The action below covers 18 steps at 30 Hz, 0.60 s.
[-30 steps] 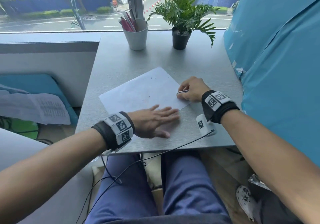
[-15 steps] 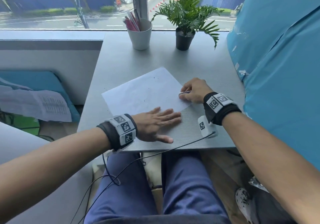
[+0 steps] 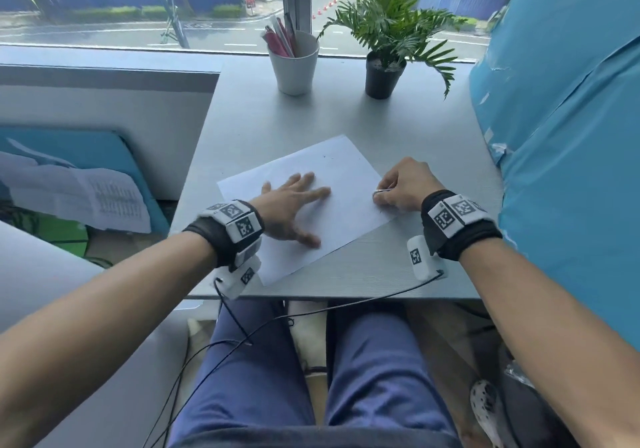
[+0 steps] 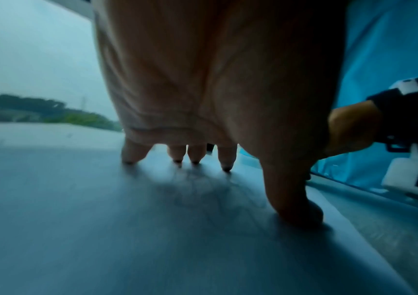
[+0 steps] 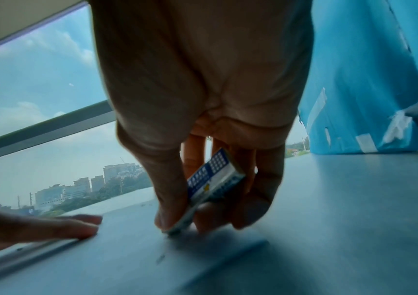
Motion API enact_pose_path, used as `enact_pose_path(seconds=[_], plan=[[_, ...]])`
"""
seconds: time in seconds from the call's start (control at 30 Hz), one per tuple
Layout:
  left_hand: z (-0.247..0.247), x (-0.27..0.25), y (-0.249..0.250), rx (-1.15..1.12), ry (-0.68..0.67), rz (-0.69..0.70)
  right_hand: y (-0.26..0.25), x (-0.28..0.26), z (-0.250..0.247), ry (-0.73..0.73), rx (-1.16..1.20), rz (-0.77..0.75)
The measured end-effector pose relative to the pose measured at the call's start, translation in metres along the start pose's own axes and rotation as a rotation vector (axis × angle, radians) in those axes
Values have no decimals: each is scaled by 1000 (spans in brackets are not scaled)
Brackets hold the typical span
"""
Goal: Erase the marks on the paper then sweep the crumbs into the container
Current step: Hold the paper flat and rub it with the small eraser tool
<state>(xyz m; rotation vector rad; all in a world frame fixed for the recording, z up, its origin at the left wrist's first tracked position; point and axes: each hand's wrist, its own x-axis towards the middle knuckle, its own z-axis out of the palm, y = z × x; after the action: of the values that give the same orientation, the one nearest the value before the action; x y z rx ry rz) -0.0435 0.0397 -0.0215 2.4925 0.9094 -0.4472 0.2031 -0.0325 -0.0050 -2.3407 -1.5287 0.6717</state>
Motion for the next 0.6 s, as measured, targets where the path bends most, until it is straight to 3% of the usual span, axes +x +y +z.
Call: enact_pose_path(seconds=[0.2, 0.33, 0.47, 0.6], plan=[[1, 5, -1, 2, -74, -20, -36, -11, 19, -63, 62, -212], [0, 6, -2, 11, -92, -29, -42, -10, 28, 63, 58, -159], [0, 6, -1, 13, -94, -29, -57, -39, 45, -172, 31, -348], [-1, 5, 0, 13, -105, -37, -48, -15, 24, -1, 32, -232]])
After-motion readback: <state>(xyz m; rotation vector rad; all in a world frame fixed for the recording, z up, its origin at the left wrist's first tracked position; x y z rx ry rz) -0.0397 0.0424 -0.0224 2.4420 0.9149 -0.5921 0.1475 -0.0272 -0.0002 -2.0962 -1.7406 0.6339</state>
